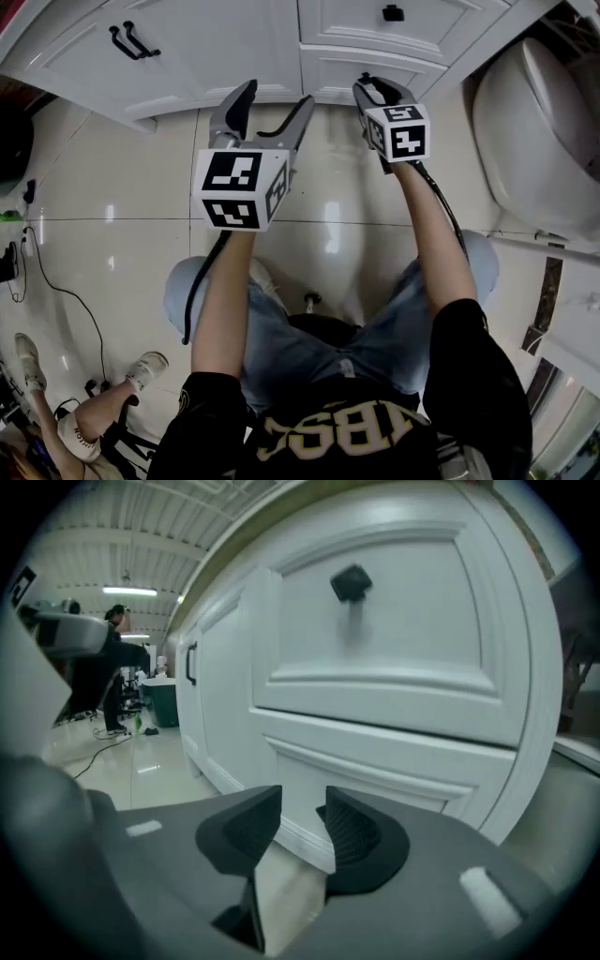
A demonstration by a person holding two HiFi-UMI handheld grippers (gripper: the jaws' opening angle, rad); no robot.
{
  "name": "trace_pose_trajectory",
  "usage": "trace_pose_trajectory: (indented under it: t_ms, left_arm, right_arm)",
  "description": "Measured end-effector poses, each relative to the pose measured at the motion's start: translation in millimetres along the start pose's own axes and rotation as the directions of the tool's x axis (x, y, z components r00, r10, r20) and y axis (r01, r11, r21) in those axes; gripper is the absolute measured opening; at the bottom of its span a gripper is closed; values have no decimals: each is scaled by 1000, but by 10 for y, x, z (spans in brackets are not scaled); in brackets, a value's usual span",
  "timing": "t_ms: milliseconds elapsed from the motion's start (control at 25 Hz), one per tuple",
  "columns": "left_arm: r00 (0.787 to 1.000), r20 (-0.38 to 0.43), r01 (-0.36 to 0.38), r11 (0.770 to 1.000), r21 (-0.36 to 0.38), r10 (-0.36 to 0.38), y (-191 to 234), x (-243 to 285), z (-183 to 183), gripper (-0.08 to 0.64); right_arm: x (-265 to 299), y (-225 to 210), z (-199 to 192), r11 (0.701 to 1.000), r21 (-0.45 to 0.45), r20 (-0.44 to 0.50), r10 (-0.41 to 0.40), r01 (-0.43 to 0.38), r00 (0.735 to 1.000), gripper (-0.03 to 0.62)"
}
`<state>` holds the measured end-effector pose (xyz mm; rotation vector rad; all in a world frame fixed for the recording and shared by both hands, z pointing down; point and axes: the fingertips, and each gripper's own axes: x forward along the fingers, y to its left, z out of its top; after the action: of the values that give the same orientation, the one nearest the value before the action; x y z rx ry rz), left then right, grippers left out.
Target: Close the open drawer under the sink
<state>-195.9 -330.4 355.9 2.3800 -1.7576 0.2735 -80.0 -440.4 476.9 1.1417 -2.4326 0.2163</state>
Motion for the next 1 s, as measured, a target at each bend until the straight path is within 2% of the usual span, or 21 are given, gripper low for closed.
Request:
trace_pose_trajectory:
  t_ms: [160, 320, 400, 520, 640, 760, 880, 1000]
  left_arm:
    - [999, 52, 14, 1000, 7, -15, -294, -309, 200, 336]
    - [992, 109, 53, 998, 32, -57, -657, -561, 377, 336]
    - [989, 131, 68, 996, 54, -75, -807, -706, 460, 336]
    - [982, 175, 71, 996, 45, -77, -949, -940, 557, 336]
    - [978, 196, 68, 997, 40, -75, -1086, -1135, 552, 336]
    - [975, 200, 82, 992, 99, -101, -1229, -1278, 518, 336]
    - [972, 202, 100, 989, 110, -120, -1308, -1396, 465, 336]
    - [970, 210, 102, 989, 108, -123, -1386, -1456, 469, 336]
  right_arm:
    - [-587, 419, 326, 998, -46, 115, 39, -34, 993, 163]
    - [-1211, 552, 548, 999, -33, 209, 37, -30, 977, 176]
    - [-1554, 553, 597, 999, -34, 245, 9, -1, 969, 184]
    - [-2132, 483, 649, 999, 4, 314, -50, 52, 948, 192]
    - [-2707, 416, 706, 995, 58, 396, -101, 85, 913, 206]
    - [-3148, 438, 802, 991, 71, 471, -131, 110, 872, 224]
    - [-3394, 494, 745, 989, 50, 486, -147, 141, 862, 244]
    - [-3541, 506, 702, 987, 76, 492, -161, 142, 856, 258]
